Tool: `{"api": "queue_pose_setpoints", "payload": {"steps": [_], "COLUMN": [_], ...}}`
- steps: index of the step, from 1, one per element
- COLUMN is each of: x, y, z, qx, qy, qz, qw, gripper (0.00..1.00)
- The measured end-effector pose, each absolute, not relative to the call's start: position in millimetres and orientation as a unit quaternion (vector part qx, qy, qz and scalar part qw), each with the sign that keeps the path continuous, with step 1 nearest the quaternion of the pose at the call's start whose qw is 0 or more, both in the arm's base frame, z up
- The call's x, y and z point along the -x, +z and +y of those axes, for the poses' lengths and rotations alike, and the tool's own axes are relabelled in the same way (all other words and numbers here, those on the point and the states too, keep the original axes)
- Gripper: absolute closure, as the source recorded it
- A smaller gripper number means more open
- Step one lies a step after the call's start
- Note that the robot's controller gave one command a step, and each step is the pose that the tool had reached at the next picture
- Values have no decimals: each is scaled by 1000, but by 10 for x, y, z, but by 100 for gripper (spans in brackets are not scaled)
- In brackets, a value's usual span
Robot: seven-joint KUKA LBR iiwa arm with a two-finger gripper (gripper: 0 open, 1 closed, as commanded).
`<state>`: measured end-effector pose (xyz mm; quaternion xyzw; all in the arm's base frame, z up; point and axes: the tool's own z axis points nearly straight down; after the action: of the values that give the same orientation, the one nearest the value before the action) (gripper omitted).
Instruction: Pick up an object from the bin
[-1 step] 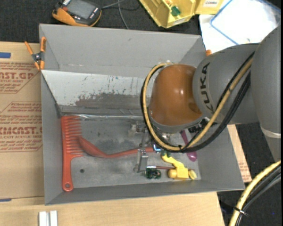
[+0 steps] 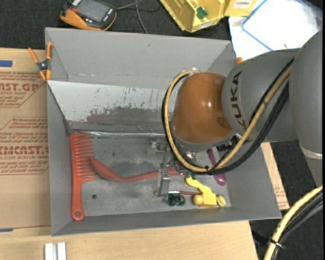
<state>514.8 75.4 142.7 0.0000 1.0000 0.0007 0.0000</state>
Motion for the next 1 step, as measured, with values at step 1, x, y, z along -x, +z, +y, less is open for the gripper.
{"api": "queue_pose_setpoints", "payload": {"steps": [1], "x": [-5084], "y": [686], "z": [1297], "qx": [60], "qy": [1], "qz": [998], "qw": [-1], "gripper": [0]}}
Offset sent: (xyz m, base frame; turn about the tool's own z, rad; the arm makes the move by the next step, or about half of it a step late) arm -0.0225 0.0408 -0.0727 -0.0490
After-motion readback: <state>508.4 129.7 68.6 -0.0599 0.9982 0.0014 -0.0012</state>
